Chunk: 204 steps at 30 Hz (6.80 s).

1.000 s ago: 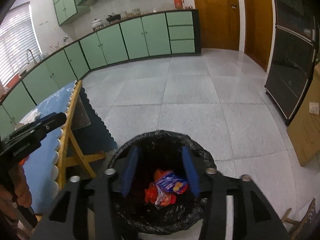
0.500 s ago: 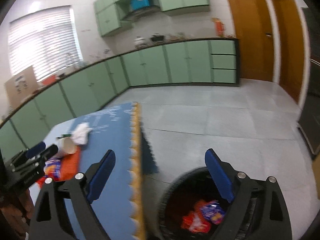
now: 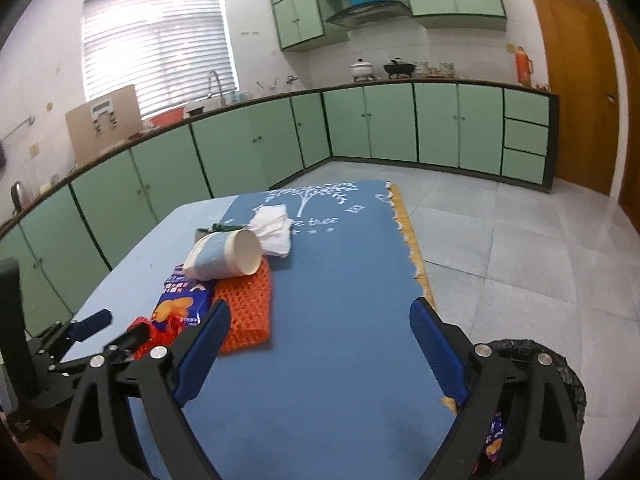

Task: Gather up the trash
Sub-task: 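Return the left tool to the table and grasp the red plastic bag, then grasp the orange mesh net with the right tool while the left tool holds the red bag, then carry red bag and mesh net over the bin and open both tools, then return both tools to the table and grasp the paper cup with the right tool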

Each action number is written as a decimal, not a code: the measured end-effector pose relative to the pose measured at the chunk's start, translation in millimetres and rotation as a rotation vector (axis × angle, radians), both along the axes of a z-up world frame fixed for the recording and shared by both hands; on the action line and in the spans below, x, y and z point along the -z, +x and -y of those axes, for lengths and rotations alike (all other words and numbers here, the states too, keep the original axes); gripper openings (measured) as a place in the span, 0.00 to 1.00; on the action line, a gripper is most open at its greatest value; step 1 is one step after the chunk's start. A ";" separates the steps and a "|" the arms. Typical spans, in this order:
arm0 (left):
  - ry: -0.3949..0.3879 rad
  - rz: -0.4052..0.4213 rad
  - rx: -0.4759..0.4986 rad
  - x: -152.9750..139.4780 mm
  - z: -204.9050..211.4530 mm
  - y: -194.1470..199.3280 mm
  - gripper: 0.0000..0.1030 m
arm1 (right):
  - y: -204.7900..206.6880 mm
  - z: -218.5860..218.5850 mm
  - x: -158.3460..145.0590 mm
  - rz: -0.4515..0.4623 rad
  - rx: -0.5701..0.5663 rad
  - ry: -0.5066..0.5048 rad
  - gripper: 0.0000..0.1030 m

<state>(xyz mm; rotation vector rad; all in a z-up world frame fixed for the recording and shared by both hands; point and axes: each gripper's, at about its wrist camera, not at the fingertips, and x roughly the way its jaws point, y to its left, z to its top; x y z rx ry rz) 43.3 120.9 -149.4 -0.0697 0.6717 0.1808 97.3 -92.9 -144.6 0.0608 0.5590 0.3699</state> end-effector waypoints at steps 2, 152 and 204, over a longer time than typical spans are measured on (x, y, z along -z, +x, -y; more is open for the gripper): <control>-0.014 -0.013 0.005 7.1 2.1 1.8 0.69 | -0.9 -4.2 -1.4 0.006 -0.001 -0.008 0.87; 0.054 0.188 -0.012 -43.8 27.2 49.4 0.72 | 35.4 38.1 -22.0 0.074 0.150 0.010 0.84; 0.044 0.113 -0.179 -25.0 -72.8 44.5 0.74 | 85.5 -104.6 19.1 -0.079 -0.235 -0.004 0.56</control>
